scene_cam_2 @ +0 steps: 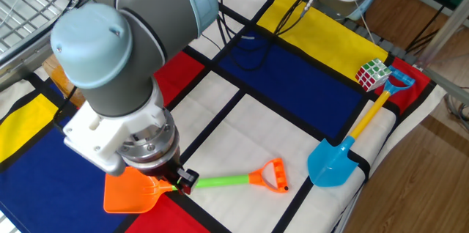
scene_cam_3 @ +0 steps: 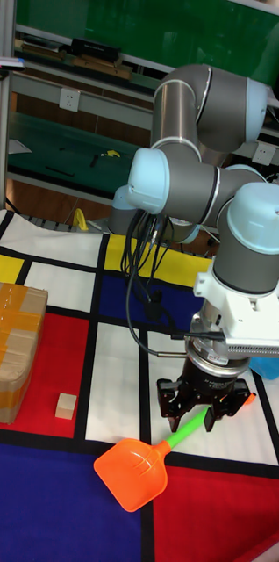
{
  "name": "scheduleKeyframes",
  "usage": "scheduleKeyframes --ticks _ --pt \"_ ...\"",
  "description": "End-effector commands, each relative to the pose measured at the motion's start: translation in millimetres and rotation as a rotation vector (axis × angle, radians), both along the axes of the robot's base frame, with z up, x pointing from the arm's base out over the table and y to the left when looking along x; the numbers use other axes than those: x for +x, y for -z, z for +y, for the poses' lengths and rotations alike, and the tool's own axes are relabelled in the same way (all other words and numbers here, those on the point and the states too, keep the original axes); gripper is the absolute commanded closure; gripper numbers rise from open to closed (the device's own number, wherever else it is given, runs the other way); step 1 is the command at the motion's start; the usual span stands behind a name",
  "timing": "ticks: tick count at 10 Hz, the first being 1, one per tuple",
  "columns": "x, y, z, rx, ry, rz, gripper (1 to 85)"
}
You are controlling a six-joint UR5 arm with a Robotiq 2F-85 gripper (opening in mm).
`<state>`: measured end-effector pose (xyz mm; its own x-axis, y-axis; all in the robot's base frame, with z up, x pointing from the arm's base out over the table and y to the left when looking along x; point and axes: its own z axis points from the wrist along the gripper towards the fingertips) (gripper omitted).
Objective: Use a shovel to scoop up an object
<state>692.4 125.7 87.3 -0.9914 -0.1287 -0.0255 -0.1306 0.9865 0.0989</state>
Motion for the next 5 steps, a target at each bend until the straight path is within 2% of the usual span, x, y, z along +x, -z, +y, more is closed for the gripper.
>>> scheduleKeyframes --ticks 1,3,5 --pt "-4.9 3.2 -1.1 -0.006 -0.039 0.021 32.3" --pt "-3.3 3.0 1.3 0.003 -0.045 0.014 32.3" --pt "2.7 14.5 15.1 0.002 -0.039 0.003 32.3"
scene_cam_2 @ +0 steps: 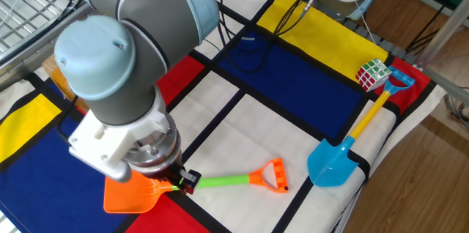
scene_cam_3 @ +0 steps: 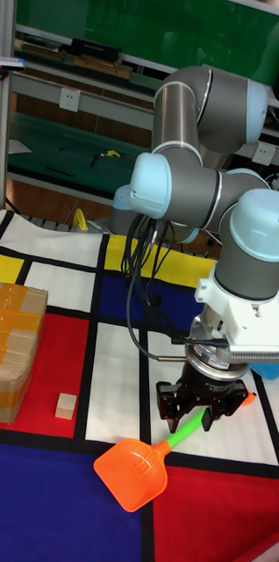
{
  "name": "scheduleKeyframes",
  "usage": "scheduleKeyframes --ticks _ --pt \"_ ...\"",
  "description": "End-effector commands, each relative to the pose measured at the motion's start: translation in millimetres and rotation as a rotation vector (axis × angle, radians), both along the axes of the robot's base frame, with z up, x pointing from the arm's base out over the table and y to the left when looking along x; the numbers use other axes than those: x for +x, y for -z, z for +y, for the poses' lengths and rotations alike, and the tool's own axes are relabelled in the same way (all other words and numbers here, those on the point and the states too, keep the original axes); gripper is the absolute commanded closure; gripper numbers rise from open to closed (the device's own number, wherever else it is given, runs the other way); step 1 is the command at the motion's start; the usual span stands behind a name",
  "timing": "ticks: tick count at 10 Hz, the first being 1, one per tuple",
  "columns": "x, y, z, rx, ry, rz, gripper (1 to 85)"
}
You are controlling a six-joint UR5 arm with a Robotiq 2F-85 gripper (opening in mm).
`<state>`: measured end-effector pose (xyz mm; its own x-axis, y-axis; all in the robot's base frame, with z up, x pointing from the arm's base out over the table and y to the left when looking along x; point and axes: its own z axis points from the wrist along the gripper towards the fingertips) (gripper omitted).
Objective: Use a shovel to scoop up an object
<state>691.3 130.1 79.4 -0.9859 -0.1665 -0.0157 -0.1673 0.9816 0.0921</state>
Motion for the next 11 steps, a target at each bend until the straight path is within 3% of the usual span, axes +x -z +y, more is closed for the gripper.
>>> scheduleKeyframes --ticks 1,3,5,6,7,11 --pt "7.2 11.3 16.7 0.016 -0.024 -0.011 32.0" --pt "10.6 10.5 19.7 0.011 -0.078 -0.019 31.7" --pt "5.2 8.0 9.6 -0.021 -0.106 -0.006 32.0" --pt "6.2 8.4 3.2 -0.046 -0.180 -0.014 32.0" --pt "9.2 8.4 3.1 -0.047 -0.247 -0.030 31.0" --pt "15.1 7.8 10.6 -0.022 -0.301 -0.061 30.0"
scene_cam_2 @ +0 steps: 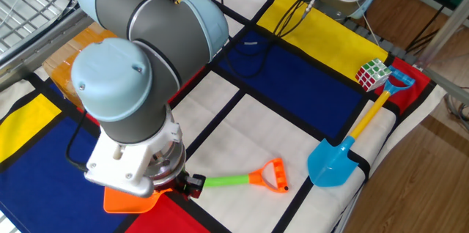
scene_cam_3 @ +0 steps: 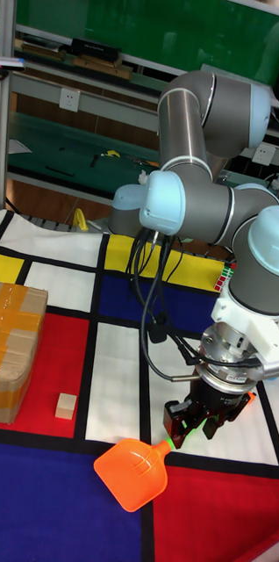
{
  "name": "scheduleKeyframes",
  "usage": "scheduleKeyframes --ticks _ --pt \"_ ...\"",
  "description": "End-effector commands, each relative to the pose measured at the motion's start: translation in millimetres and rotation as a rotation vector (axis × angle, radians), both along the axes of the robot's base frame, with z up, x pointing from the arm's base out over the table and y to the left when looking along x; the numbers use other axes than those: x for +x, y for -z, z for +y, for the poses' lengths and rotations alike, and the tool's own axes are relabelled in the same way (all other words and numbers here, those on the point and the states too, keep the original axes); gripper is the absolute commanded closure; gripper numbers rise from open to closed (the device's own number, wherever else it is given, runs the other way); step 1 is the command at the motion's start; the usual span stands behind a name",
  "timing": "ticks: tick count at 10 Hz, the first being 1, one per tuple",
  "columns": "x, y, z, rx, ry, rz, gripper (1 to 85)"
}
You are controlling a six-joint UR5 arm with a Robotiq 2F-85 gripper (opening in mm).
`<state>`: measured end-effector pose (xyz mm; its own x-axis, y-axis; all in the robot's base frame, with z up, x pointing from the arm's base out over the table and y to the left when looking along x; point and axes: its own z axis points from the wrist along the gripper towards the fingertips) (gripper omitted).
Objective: Use a shovel to scoop up an object
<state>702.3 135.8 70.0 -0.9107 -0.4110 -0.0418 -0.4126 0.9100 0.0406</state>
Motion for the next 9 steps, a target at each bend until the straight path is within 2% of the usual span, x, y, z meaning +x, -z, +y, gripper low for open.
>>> scheduleKeyframes --ticks 1,3,6,9 --pt "7.5 0.3 7.4 0.024 -0.053 -0.025 30.0" --pt "16.1 11.1 14.3 0.036 -0.064 -0.043 29.7" --pt "18.3 24.6 13.7 0.031 -0.063 -0.059 29.7" --pt "10.8 25.1 13.0 0.030 -0.040 -0.028 28.3"
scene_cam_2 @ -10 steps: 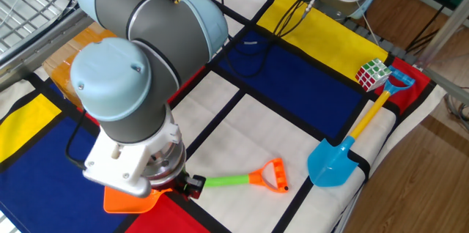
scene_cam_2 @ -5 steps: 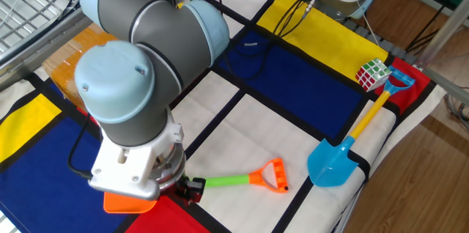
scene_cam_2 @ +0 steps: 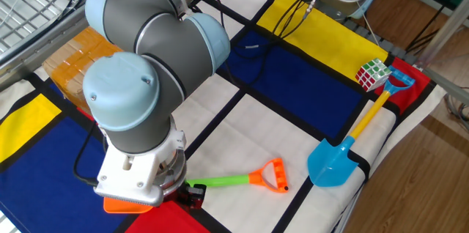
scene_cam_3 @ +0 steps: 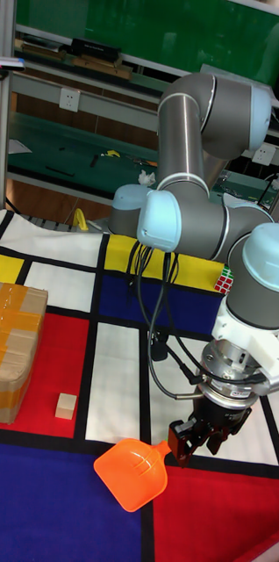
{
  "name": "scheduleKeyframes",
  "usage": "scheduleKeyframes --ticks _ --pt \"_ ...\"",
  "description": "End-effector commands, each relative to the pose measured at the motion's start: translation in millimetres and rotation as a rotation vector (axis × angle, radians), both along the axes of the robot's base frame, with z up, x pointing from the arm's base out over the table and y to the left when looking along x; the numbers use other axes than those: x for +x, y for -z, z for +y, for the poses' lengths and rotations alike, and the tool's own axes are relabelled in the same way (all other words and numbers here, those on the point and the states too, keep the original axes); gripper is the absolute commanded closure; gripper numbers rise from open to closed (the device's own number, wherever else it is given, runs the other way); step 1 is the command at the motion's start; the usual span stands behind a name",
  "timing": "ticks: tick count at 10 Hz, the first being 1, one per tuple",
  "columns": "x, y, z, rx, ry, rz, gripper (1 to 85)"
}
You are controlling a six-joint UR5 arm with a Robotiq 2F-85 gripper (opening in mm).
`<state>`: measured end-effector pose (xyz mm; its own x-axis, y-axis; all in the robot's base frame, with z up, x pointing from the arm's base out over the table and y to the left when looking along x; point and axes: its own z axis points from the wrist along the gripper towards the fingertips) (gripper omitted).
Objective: Use a shovel to scoop up an object
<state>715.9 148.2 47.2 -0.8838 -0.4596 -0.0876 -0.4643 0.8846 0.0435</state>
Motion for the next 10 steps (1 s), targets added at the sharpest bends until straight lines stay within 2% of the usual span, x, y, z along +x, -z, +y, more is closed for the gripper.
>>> scheduleKeyframes --ticks 1,3,6,9,10 --pt "-0.7 1.4 8.6 0.038 0.011 0.005 28.3" --pt "0.3 3.8 5.7 0.029 0.012 0.000 28.3" --pt "-3.2 12.1 6.2 0.046 0.014 -0.009 28.3" --pt "-10.2 27.5 -11.6 0.026 0.012 -0.022 28.3" --pt "-13.0 31.9 -15.6 0.033 0.012 -0.023 28.3"
